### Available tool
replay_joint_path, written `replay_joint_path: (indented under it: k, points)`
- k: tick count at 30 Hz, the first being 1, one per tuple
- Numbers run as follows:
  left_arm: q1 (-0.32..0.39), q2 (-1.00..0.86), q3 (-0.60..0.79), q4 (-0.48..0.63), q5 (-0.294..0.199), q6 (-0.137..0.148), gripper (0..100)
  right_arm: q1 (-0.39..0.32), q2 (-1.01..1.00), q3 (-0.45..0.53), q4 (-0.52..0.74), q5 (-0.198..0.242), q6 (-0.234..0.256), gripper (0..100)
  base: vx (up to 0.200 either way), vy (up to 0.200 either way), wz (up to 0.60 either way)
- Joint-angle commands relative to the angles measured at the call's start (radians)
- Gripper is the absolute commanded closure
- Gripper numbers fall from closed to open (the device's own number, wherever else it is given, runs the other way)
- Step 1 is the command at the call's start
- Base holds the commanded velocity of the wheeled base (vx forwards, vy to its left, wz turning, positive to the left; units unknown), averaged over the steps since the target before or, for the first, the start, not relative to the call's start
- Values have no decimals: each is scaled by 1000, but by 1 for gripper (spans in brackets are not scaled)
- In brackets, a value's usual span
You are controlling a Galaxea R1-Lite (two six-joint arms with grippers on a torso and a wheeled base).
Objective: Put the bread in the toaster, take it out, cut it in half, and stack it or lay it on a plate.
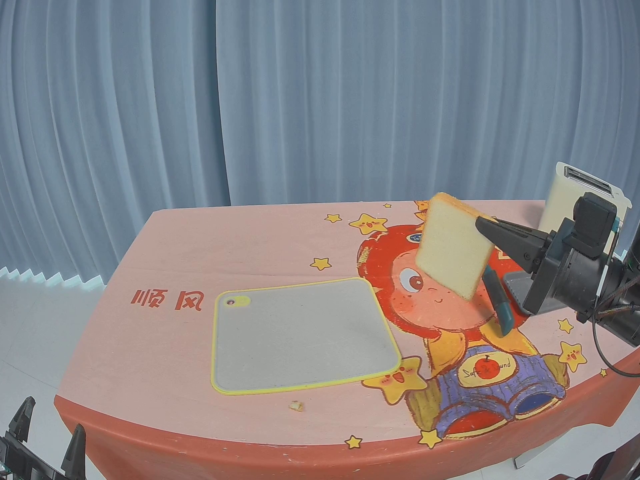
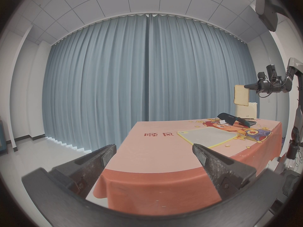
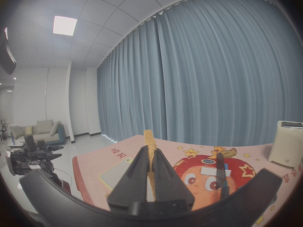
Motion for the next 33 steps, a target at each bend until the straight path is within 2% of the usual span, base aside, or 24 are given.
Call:
replay_joint_path:
  k: [1,8,14,20,25,29,32,33]
  points:
    - [1,-5,18,0,0,0,0,17,8,1,3,0,2,100,0,0,0]
    - [1,-5,18,0,0,0,0,29,36,1,-5,0,7,100,0,0,0]
    - [1,-5,18,-2,1,0,0,52,63,-2,-7,-1,34,100,0,0,0]
    - [1,-5,18,0,0,0,0,98,109,-21,-8,-72,114,100,0,0,0]
    - [1,-5,18,0,0,2,0,114,155,-22,-8,-80,145,100,0,0,0]
    - [1,-5,18,0,0,2,0,125,189,-27,-11,-81,146,100,0,0,0]
    - [1,-5,18,0,0,2,0,128,226,-25,-53,-86,155,100,0,0,0]
    - [1,-5,18,-2,0,2,0,137,250,-24,-89,-95,177,100,0,0,0]
